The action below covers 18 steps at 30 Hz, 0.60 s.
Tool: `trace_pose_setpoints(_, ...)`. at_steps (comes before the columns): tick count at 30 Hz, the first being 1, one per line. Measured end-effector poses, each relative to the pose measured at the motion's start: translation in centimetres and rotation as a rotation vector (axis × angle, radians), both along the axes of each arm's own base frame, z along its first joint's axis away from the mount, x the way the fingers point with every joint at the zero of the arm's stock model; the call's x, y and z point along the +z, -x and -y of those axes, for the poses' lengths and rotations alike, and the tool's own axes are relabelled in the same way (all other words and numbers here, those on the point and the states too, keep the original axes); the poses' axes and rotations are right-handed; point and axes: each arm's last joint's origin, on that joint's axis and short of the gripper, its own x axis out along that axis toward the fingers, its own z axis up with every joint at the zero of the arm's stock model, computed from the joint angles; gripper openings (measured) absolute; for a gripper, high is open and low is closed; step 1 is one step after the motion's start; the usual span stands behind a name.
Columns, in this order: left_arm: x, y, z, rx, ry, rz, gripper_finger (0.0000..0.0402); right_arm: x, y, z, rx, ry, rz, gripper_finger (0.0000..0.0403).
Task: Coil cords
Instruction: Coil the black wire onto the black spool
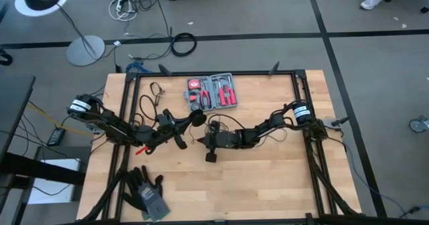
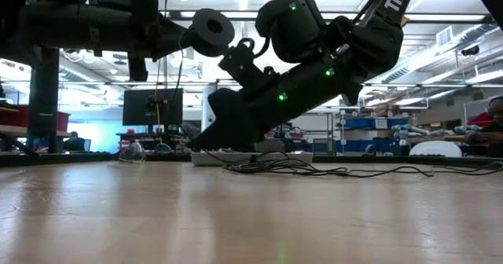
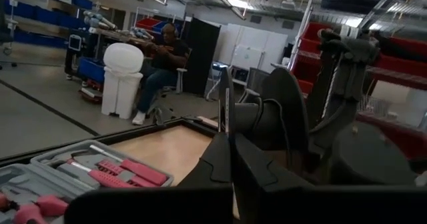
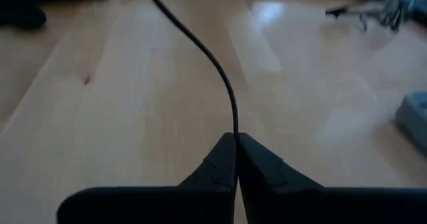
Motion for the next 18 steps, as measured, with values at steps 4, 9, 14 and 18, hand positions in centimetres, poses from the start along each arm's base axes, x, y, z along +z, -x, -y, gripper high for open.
trace_pose_setpoints(4, 0.1, 0.0, 0.0, -0.018, -0.002, 0.008, 0.0000, -0.4, 0.2, 0.1, -0.037, -0.032, -0.037, 0.0004)
trace_pose_setpoints(9, -0.2, -0.1, 0.1, -0.027, -0.013, -0.023, 0.0000, 0.3, 0.9, 0.2, -0.100, -0.090, -0.107, 0.0002)
trace_pose_setpoints(14, -0.9, -0.2, 0.1, -0.035, -0.011, -0.085, 0.0000, 3.1, 2.7, 0.5, -0.206, -0.104, -0.226, 0.0001)
trace_pose_setpoints(18, -1.3, -0.3, 0.2, -0.045, -0.019, -0.123, 0.0000, 6.1, 4.5, 1.3, -0.260, -0.134, -0.284, 0.0001)
